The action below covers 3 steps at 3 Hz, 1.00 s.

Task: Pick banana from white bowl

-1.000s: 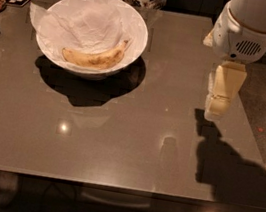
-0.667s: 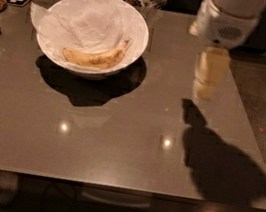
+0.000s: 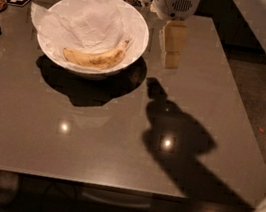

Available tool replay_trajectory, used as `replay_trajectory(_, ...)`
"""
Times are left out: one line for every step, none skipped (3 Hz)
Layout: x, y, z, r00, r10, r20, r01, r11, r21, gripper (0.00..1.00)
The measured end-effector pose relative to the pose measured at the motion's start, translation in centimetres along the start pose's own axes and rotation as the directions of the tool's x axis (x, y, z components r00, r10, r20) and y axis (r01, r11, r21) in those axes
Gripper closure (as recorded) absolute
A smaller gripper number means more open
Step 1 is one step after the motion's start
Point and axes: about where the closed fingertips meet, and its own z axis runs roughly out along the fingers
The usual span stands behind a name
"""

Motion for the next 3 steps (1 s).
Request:
replay_trajectory(-0.7, -1.0, -0.1, 1.000, -0.005, 0.018, 0.004, 0.9992, 0.039, 0.00)
replay_trajectory(-1.9, -3.0, 1.1, 0.997, -0.016, 0.077, 0.013, 0.9988, 0.047, 0.00)
replay_trajectory(-4.0, -6.0, 2.8, 0.989, -0.058, 0.138, 0.055, 0.9982, 0.024, 0.10)
